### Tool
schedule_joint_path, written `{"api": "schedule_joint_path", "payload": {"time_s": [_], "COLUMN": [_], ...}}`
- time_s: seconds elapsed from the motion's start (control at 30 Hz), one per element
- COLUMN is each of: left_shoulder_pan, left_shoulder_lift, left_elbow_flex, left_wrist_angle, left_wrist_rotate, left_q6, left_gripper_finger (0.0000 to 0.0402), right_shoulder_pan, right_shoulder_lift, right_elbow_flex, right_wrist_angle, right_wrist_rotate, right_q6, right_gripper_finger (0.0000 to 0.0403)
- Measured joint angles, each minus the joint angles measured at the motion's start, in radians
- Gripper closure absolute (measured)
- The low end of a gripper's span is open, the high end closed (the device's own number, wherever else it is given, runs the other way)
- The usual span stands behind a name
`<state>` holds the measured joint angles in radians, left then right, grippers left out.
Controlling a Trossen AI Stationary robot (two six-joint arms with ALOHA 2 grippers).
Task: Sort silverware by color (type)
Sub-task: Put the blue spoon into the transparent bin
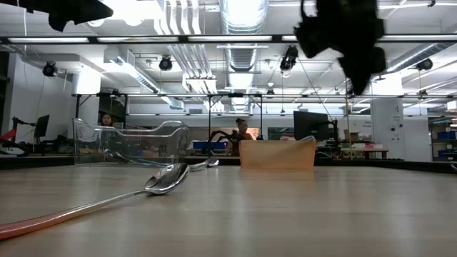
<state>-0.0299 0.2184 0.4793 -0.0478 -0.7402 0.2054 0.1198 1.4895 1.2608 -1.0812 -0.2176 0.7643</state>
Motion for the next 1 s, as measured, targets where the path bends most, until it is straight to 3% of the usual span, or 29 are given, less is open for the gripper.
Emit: {"api": "schedule_joint_path", "payload": {"time_s": [0.23,0.43,0.67,1.0], "left_shoulder_pan": [0.000,0.000,0.000,0.000], "left_shoulder_lift": [0.000,0.025,0.115,0.219], "left_elbow_flex": [-0.008,-0.025,-0.064,-0.049], "left_wrist_angle": [-0.066,-0.058,-0.012,0.085], "left_wrist_rotate": [0.133,0.253,0.260,0.259], "left_q6": [-0.188,-0.296,-0.347,-0.294], "left_gripper_finger": [0.0365,0.0365,0.0365,0.0365], "right_shoulder_pan": [0.151,0.199,0.199,0.198], "right_shoulder_lift": [-0.015,-0.078,-0.172,-0.231], "right_elbow_flex": [-0.191,-0.404,-0.576,-0.649], "right_wrist_angle": [0.008,0.008,0.012,0.018], "right_wrist_rotate": [0.000,0.011,0.016,0.055], "right_q6": [0.149,0.327,0.578,0.633], "right_gripper_finger": [0.0325,0.0326,0.0325,0.0259]}}
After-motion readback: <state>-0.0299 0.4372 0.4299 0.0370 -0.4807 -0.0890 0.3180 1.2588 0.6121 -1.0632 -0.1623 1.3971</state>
